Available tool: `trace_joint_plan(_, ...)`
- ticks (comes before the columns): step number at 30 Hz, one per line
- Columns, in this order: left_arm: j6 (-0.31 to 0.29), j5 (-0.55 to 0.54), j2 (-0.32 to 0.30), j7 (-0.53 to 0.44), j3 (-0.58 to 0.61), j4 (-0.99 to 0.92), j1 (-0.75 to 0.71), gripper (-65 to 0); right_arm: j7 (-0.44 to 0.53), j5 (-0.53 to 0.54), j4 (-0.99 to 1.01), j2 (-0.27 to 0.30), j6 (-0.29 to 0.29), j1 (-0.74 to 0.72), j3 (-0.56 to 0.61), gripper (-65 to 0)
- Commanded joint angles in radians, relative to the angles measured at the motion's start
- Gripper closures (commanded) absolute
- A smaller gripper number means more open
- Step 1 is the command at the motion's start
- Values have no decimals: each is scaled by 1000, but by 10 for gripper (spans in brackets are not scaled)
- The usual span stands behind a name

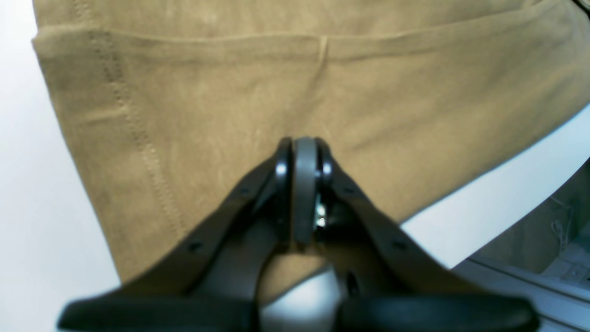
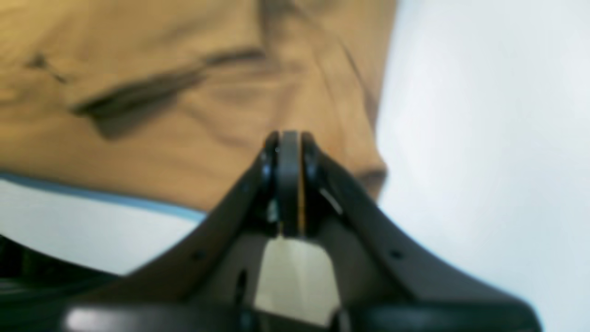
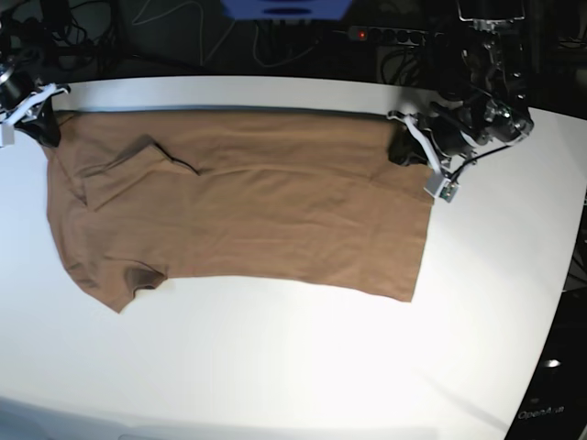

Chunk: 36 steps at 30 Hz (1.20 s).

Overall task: Fold the T-shirt properly
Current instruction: 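Release the shirt and move both grippers to the hem corners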

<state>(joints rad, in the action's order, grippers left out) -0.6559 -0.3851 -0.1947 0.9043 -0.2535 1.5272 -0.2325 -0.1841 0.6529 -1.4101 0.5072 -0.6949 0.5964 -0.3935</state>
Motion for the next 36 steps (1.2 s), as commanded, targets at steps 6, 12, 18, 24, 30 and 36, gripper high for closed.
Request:
trace_joint_plan(6, 35, 94, -13, 72, -5, 115, -14, -23, 15, 9, -33, 21, -3, 3, -14, -3)
trace_joint_plan(12, 37, 96, -12, 74, -5, 171, -6, -23, 15, -51, -39, 15, -3, -17, -14, -3)
trace_joint_plan(18, 37, 94, -1, 74, -5, 169, 8, -23, 15, -60, -39, 8, -3, -29, -14, -3)
trace_joint_plan(24, 37, 88, 8, 68, -5, 180, 32, -23, 11, -60, -67, 26, -3, -62, -14, -3)
trace_joint_plan(30, 37, 87, 47, 74, -5, 279, 57, -23, -84, -60, -120, 57, -3, -123, -14, -3)
trace_joint_plan(36, 38, 97, 71, 74, -5, 344, 138, -24, -268, -109, -148, 80, -3, -306, -14, -7)
